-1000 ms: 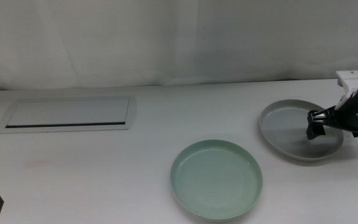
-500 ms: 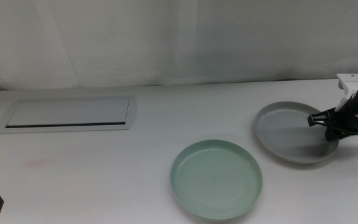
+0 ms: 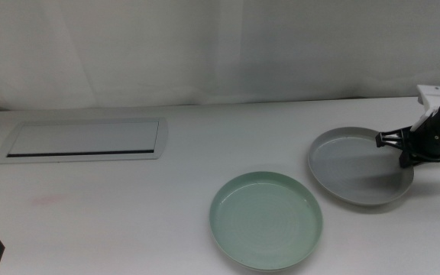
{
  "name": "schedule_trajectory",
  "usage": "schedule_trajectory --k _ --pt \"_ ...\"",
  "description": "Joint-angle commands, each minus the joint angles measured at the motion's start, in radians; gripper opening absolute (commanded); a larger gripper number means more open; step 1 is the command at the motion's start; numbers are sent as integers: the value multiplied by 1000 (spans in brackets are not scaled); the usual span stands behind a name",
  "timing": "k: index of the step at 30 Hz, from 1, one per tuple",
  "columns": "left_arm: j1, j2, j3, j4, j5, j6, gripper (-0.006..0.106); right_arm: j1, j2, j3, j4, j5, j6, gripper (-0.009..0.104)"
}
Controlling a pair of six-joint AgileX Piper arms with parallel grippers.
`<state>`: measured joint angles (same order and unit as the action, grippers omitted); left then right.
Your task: Stack the three bowls on top of each other.
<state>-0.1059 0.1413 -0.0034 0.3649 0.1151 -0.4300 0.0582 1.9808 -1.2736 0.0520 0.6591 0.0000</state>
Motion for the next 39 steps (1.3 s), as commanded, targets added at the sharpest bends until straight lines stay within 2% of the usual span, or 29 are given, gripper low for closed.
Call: schedule_trajectory --k 1,13,28,33,39 --pt "-4 -4 38 -6 -8 -4 -3 1 -29 6 -16 3 0 -3" --pt "-4 -4 38 -6 -8 -4 -3 1 -192 -5 -16 17 0 -3" --pt "-4 -4 38 -6 -8 -4 -3 1 -386 -5 -14 107 0 -3" --pt "-4 -4 38 -6 -8 -4 -3 1 -454 -5 48 130 -8 -3" --pt "-4 -4 38 -6 -8 -4 -3 11 -522 -5 201 161 -73 -3"
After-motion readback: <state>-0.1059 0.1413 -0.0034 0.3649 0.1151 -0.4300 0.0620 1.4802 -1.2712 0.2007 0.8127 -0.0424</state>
